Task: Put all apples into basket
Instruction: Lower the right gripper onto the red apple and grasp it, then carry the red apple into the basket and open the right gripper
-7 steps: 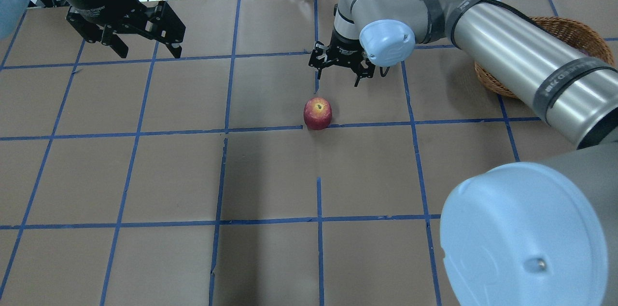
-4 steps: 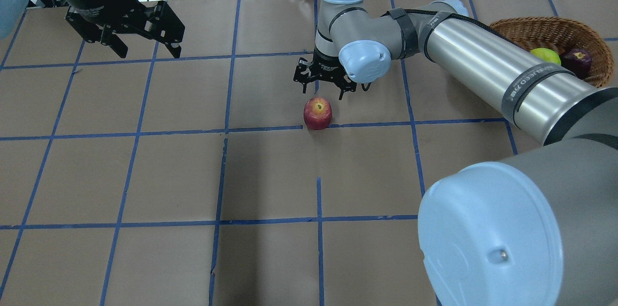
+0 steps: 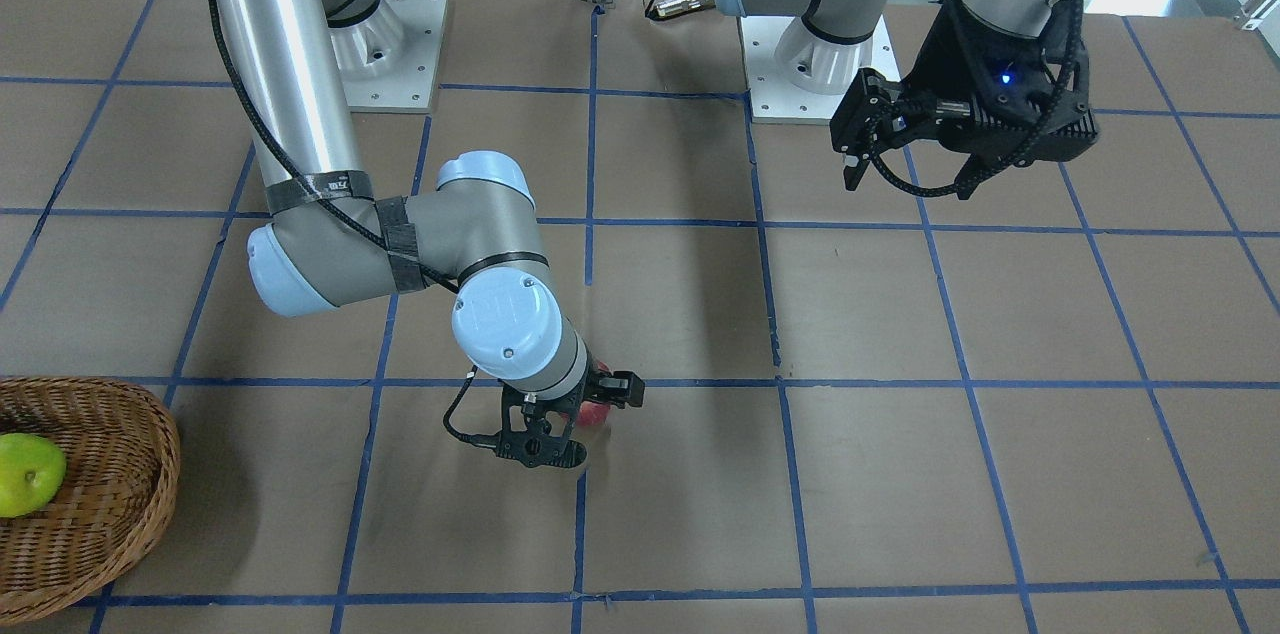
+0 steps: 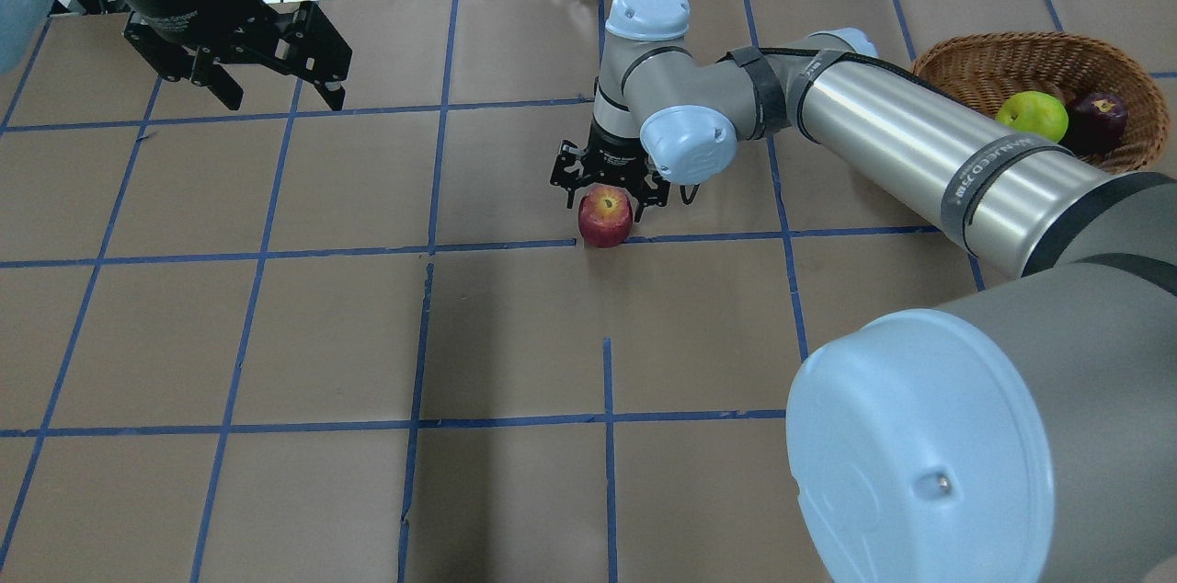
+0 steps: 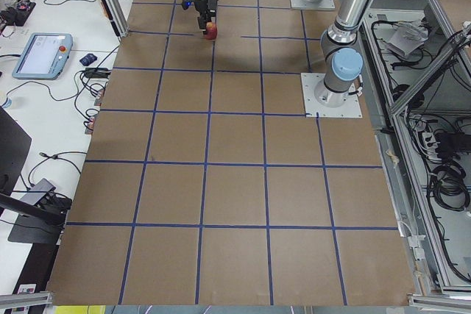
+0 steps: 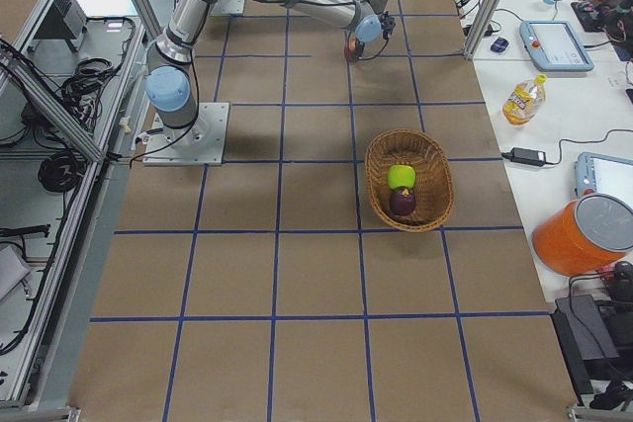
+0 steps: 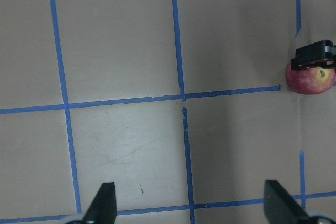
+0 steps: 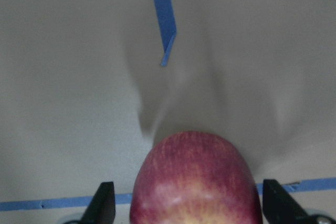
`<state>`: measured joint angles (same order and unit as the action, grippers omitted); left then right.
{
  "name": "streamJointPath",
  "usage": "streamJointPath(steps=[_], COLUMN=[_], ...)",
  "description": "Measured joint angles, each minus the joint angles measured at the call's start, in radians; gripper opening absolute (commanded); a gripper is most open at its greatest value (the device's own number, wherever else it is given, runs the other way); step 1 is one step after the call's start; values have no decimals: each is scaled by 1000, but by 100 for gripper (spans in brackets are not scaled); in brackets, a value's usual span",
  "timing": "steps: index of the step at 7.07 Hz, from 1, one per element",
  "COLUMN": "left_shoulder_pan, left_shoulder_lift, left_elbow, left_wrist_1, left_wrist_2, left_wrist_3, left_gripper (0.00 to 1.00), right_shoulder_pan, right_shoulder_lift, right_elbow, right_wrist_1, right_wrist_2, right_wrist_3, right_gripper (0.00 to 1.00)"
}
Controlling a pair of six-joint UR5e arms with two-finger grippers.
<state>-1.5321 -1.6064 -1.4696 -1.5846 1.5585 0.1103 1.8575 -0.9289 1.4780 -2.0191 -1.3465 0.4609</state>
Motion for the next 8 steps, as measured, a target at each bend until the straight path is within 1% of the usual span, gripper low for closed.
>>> streamJointPath(steps=[1, 4, 5, 7, 8], left_shoulder_pan=[1, 2, 3, 8, 10], left_shoulder_lift=[0, 0, 0, -1, -1], left_elbow=[0, 0, 0, 0, 0], left_wrist_1=[0, 0, 1, 3, 3], left_wrist_2=[0, -8, -19, -26, -27], left_wrist_3=[0, 0, 0, 0, 0], left_gripper=[100, 100, 100, 100, 100], right_shoulder_pan=[0, -14, -42, -171, -255], right_shoulder_lift=[0, -31, -66, -143, -170], right_elbow=[9, -1, -19, -108, -151], right_wrist_1=[0, 19, 64, 280, 375], right_wrist_2=[6, 2, -3, -25, -73], right_wrist_3=[9, 18, 14, -62, -142], right_gripper=[0, 0, 0, 0, 0])
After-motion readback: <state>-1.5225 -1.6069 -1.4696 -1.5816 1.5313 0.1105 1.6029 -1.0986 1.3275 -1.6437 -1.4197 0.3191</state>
